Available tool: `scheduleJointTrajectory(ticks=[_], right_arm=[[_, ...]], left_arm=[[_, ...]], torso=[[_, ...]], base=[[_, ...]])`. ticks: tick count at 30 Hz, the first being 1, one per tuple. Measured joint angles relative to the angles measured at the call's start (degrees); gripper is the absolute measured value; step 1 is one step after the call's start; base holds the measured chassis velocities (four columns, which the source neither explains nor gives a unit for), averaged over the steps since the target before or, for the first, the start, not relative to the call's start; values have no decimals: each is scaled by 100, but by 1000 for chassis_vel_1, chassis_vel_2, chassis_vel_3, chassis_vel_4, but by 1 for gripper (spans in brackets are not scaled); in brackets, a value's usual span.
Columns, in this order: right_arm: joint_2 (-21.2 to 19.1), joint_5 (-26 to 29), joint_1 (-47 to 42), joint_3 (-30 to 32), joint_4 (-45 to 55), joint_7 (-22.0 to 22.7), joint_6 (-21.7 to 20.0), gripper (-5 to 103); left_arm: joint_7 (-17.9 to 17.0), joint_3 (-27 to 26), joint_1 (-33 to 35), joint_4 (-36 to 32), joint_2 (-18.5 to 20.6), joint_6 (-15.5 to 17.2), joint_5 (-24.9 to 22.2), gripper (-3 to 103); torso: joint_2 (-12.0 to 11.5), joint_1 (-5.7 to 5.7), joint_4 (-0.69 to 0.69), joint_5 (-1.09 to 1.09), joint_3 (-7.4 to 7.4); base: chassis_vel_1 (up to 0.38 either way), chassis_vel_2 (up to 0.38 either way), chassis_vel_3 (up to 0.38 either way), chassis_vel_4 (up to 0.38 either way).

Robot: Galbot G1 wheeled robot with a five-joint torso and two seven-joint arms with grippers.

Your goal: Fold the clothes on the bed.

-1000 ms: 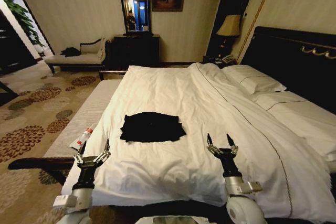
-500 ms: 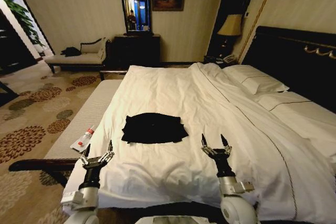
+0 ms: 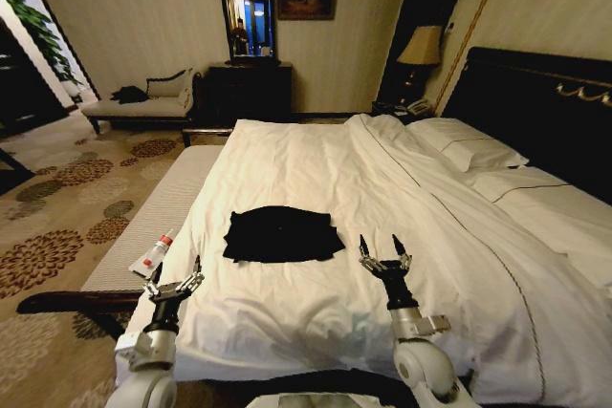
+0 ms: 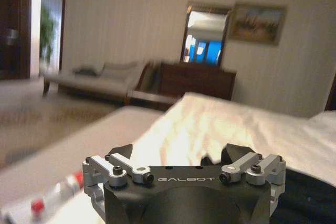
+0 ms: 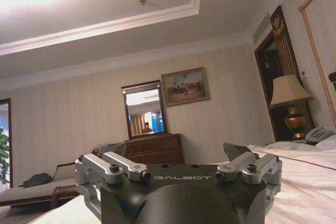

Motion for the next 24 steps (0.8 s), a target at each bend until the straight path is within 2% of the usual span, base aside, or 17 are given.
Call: scheduleJointTrajectory(ticks=[2, 4, 5, 6, 9, 10, 11, 12, 14, 15, 16, 18, 20, 21, 23, 24], right_arm=[[-72, 29, 130, -91, -98, 57, 1, 100], [-108, 63, 230, -160, -183, 133, -10, 100], [-117, 83, 276, -190, -221, 175, -24, 100], [-117, 83, 276, -190, -221, 175, -24, 100], [-148, 117, 435, -294, -417, 272, -72, 100], [-155, 117, 475, -328, -477, 278, -72, 100], [-155, 117, 475, -328, -477, 278, -72, 100], [-172, 117, 562, -420, -609, 285, -72, 100], [-200, 120, 658, -518, -734, 301, -72, 100], [-221, 128, 726, -580, -805, 313, -72, 100], [-221, 128, 726, -580, -805, 313, -72, 100], [-260, 152, 877, -684, -944, 342, -74, 100], [-276, 159, 1009, -740, -1054, 354, -77, 100], [-276, 159, 1009, -740, -1054, 354, -77, 100], [-291, 159, 1160, -799, -1193, 357, -80, 100], [-291, 159, 1160, -799, -1193, 357, -80, 100]], left_arm=[[-256, 13, -235, 57, 127, 423, -272, 100], [-489, 47, -483, 108, 283, 716, -594, 100], [-601, 63, -588, 121, 350, 852, -789, 100], [-601, 63, -588, 121, 350, 852, -789, 100], [-1059, 122, -1087, 169, 597, 1463, -1804, 100], [-1161, 133, -1221, 208, 641, 1606, -2018, 100], [-1161, 133, -1221, 208, 641, 1606, -2018, 100], [-1398, 178, -1600, 374, 740, 1967, -2460, 100], [-1604, 278, -2069, 612, 841, 2336, -2782, 100], [-1712, 362, -2365, 773, 894, 2539, -2911, 100], [-1712, 362, -2365, 773, 894, 2539, -2911, 100], [-1973, 617, -3051, 1179, 980, 2929, -3151, 100], [-2170, 862, -3581, 1570, 1000, 3180, -3293, 100], [-2170, 862, -3581, 1570, 1000, 3180, -3293, 100], [-2419, 1237, -4317, 2208, 984, 3444, -3363, 100], [-2419, 1237, -4317, 2208, 984, 3444, -3363, 100]], torso=[[0, 0, 2, 0, 0], [0, 0, 3, 0, 0], [0, 0, 1, 0, 0], [0, 0, 1, 0, 0], [0, 0, 2, 1, 0], [0, 0, 2, 1, 0], [0, 0, 2, 1, 0], [0, 0, 2, 1, 0], [0, 1, 2, 0, 0], [0, 0, 2, 0, 0], [0, 0, 2, 0, 0], [0, 1, 1, 0, 0], [0, 1, 1, 0, 1], [0, 1, 1, 0, 1], [0, 2, 2, 1, 1], [0, 2, 2, 1, 1]], base=[[0, 0, 0, 0], [0, 0, 0, 0], [0, 0, 0, 0], [0, 0, 0, 0], [0, 0, 0, 0], [0, 0, 0, 0], [0, 0, 0, 0], [0, 0, 0, 0], [0, 0, 0, 0], [0, 0, 0, 0], [0, 0, 0, 0], [0, 0, 0, 0], [0, 0, 0, 0], [0, 0, 0, 0], [0, 0, 0, 0], [0, 0, 0, 0]])
